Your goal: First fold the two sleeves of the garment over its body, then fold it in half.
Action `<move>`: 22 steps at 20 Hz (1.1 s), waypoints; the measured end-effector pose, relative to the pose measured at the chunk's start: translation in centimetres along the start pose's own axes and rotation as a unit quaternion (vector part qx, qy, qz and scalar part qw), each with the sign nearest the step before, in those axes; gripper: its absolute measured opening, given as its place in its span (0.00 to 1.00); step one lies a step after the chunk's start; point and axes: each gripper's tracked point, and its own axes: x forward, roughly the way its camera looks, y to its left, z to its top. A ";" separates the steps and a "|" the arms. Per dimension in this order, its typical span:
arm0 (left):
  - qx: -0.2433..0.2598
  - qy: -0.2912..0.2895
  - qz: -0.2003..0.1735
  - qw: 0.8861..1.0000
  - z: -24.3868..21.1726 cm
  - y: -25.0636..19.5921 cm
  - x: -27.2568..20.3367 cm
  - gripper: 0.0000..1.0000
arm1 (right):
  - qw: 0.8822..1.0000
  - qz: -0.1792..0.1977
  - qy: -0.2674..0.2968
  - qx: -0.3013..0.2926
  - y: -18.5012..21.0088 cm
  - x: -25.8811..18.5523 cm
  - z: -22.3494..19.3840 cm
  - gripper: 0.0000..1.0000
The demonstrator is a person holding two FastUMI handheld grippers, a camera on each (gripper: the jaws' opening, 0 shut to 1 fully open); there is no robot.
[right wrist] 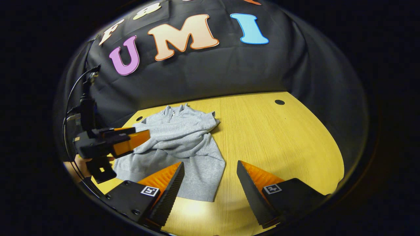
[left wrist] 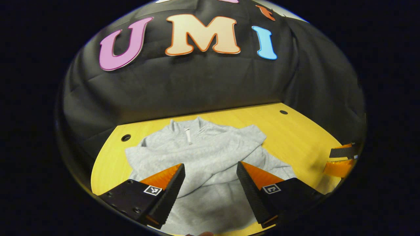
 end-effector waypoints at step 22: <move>-0.117 0.125 0.116 0.978 -18.9 13.9 -10.9 0.94 | 0.992 -0.053 0.089 -0.069 1.7 2.7 -8.6 0.97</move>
